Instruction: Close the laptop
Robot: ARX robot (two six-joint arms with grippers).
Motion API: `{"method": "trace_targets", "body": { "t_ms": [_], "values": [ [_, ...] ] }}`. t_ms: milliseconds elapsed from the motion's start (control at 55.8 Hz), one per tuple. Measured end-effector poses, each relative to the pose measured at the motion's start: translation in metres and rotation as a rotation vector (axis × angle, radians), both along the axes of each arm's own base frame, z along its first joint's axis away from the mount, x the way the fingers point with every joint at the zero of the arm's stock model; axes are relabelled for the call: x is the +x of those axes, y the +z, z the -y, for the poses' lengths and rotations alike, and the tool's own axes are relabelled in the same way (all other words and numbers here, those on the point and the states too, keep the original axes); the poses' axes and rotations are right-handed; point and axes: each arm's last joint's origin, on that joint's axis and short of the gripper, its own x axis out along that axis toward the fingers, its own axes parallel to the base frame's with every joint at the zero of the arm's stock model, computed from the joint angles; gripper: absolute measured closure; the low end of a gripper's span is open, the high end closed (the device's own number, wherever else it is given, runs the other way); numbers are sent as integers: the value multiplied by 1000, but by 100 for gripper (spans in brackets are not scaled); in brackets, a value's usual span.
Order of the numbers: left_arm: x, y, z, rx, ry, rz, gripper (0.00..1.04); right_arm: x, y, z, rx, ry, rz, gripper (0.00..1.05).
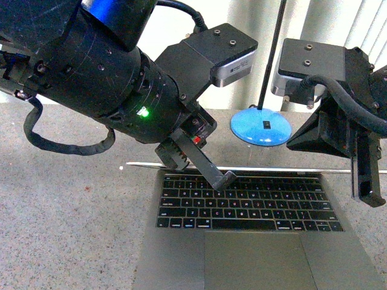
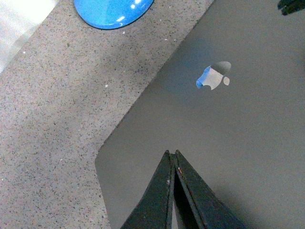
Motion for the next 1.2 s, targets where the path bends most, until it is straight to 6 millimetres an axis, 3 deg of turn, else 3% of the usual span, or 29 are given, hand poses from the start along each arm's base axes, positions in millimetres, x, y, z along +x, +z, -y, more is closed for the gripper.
{"method": "trace_targets", "body": {
  "t_ms": [323, 1202],
  "values": [
    [-8, -21, 2, 3, -7, -48, 101, -15, -24, 5, -3, 5, -50, 102],
    [-23, -45, 11, 12, -25, -100, 101, -21, -44, 12, -15, -9, -96, 102]
  ]
}}
